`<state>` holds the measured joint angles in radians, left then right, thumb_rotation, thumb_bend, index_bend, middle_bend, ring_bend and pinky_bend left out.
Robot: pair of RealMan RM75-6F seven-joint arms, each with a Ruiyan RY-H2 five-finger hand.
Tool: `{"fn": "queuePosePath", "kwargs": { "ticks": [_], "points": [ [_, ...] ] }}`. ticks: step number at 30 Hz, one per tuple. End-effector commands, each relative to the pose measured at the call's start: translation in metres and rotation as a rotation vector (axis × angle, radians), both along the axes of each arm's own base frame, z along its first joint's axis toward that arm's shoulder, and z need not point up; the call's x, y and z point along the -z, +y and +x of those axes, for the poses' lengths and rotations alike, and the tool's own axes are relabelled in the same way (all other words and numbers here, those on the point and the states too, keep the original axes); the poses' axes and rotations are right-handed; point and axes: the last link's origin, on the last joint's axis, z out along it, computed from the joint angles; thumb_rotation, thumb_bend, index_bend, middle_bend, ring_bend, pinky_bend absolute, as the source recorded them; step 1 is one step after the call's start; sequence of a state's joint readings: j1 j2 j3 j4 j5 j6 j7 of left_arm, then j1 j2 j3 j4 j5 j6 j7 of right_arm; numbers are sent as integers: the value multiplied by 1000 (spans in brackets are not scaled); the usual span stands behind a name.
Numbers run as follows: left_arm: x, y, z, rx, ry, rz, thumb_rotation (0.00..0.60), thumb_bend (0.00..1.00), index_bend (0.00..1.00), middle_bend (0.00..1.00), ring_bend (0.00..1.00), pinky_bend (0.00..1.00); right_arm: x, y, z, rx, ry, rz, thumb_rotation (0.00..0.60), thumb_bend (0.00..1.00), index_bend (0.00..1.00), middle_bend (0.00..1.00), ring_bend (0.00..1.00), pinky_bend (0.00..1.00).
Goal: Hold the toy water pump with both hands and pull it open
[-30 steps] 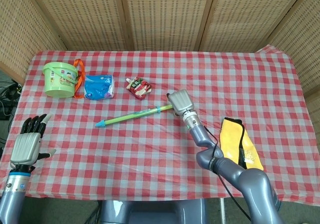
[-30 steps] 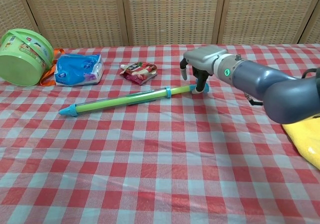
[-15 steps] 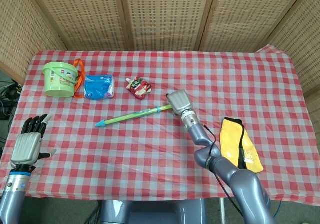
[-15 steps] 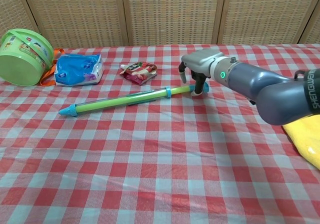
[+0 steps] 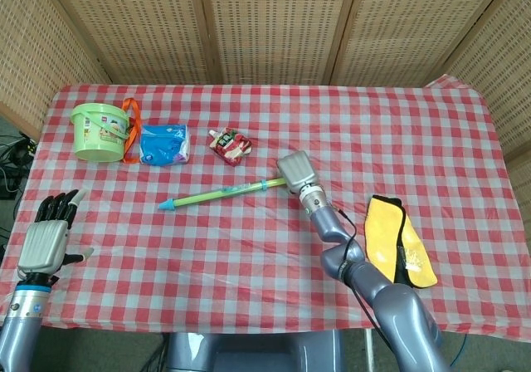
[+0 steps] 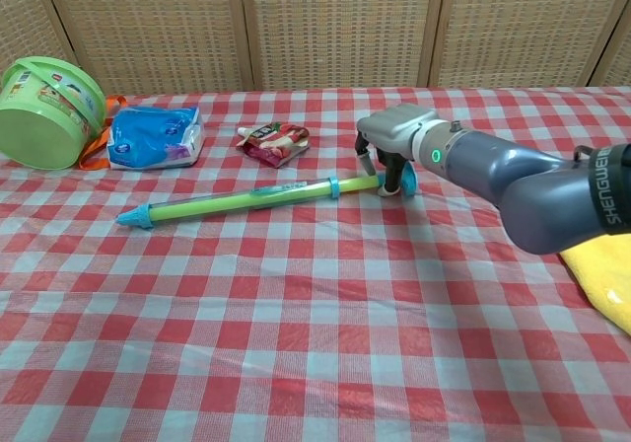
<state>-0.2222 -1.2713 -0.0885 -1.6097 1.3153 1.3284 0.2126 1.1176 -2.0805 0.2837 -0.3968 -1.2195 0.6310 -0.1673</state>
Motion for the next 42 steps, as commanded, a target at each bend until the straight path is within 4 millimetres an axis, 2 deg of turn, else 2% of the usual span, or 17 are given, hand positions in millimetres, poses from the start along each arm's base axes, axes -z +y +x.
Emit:
{"fn": "queuePosePath", "kwargs": {
  "ticks": [1,7,11,18,29,42],
  "points": [
    [0,-1,1,2,-3,0,600,41,0,0,0,0,-1,1,-2,-6,-4,-5,600,410,651,1000,920,640],
    [-2,-2,2,11,-9,1,600,41,0,0,0,0,-5,3,-9,-3,-6,-12,600,414,713,1000,924,640],
    [-1,-3,3,15,-10,-2,600,41,0,0,0,0,-5,6,-16,6,3,-10,600,415,717,1000,925,640],
    [-2,-3,4,21,-13,-1,600,41,0,0,0,0,-12,8,-17,-15,-2,-33,600,426,728,1000,926,640],
    [0,-6,12,52,-24,-6,600,46,0,0,0,0,-45,15,-27,-15,-3,-128,600,427,742,1000,930,640],
    [7,-10,19,84,-43,-41,600,46,0,0,0,0,-81,52,-40,82,56,-213,600,431,755,1000,936,640]
  ]
}}
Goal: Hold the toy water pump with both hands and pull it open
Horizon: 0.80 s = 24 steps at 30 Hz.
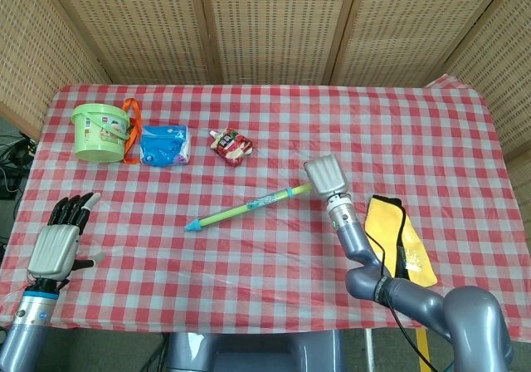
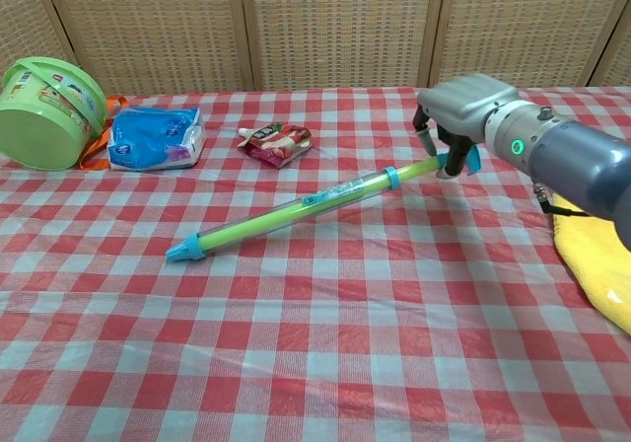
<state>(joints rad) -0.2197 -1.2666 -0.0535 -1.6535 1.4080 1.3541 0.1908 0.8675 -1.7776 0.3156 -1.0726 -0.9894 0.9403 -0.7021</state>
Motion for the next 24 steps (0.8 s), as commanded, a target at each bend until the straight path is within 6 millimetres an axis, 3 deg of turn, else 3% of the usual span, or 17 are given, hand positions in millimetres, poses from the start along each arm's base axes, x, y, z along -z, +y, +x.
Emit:
{"fn": "queuePosePath", "kwargs": {
  "ticks": [1,11,20,24],
  "points": [
    [1,0,1,2,-2,-5,600,46,0,0,0,0,-18,10,-11,56,19,-48,600,431,755,1000,936,640],
    [9,15,12,-14,-50,-7,600,46,2,0,0,0,-23,27,-7,73,30,-69,600,433,761,1000,941,643],
    [19,33,21,-40,-83,-30,600,65,105,0,0,0,-22,31,13,69,1,-122,600,462,783,1000,956,647],
    [25,40,26,-46,-124,-20,600,127,167,0,0,0,-21,34,19,85,-6,-133,600,463,783,1000,957,648]
  ]
}}
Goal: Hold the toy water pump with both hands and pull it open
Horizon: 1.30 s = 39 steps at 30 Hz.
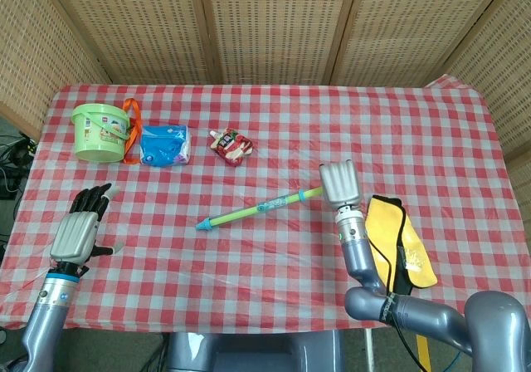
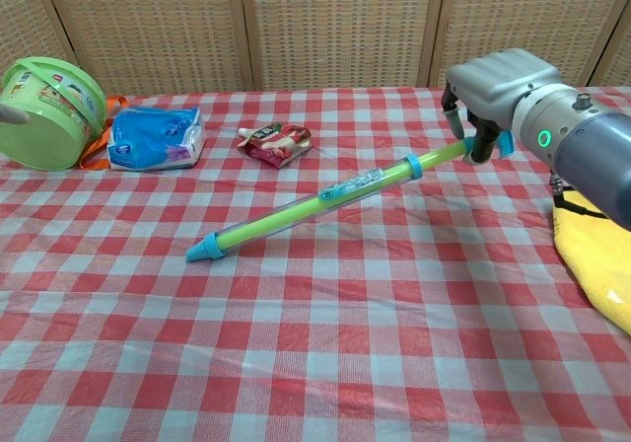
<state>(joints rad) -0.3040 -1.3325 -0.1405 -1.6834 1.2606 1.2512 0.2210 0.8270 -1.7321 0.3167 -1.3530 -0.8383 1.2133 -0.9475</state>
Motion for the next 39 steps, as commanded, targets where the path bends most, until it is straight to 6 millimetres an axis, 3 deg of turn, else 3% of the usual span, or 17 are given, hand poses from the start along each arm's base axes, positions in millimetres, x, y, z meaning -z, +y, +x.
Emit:
{"fn": "queuePosePath", "kwargs": {
  "ticks": [1,10,18,31,39],
  "points": [
    [6,6,5,3,-32,2,600,135,176,0,0,0,2,2,7,14,-15,-3,600,463,783,1000,958,648],
    [26,26,21,-6,-61,-13,600,178,196,0,0,0,5,5,26,31,-38,-43,600,478,791,1000,963,650],
    [47,49,41,-19,-120,-33,600,198,279,0,0,0,9,5,37,30,-42,-81,600,481,792,1000,967,652],
    [89,70,78,-23,-135,-96,600,199,375,0,0,0,9,2,35,57,-35,-87,600,482,792,1000,969,654],
    [111,77,86,-54,-114,-114,600,199,385,0,0,0,4,-1,30,68,-41,-100,600,483,793,1000,969,654]
  ]
}}
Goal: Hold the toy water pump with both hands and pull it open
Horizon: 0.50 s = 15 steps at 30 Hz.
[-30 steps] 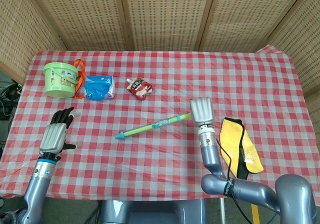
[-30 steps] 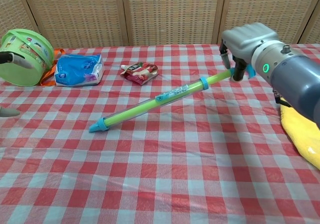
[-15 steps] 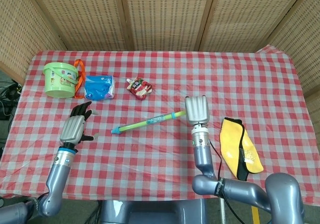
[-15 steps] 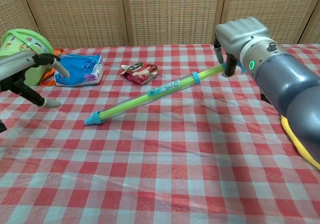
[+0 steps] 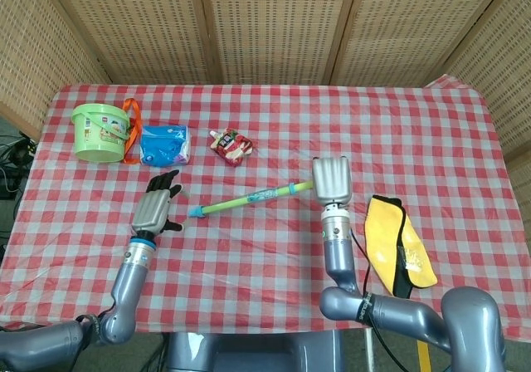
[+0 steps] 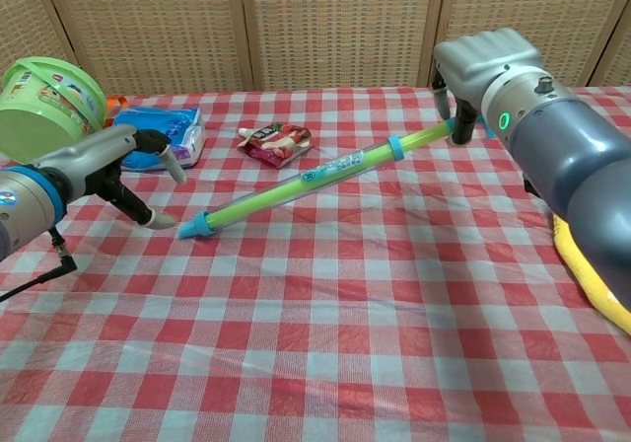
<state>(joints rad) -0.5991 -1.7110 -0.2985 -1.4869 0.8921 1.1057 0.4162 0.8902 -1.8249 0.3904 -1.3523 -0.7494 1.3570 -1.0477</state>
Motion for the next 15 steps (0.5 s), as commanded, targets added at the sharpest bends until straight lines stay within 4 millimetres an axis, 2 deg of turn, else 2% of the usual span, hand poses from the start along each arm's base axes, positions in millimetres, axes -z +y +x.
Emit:
{"fn": "queuePosePath", "kwargs": {
  "ticks": [1,13,15],
  "points": [
    [5,3,3,-2,12,-3,600,199,385,0,0,0,-1,0,-1,1,-1,0,600,483,793,1000,969,654],
    [22,15,14,-13,33,15,600,200,383,0,0,0,-2,1,-4,6,7,6,600,483,794,1000,969,654],
    [25,16,16,-17,39,14,600,230,388,0,0,0,-3,1,-4,7,8,4,600,484,794,1000,969,654]
  ]
}}
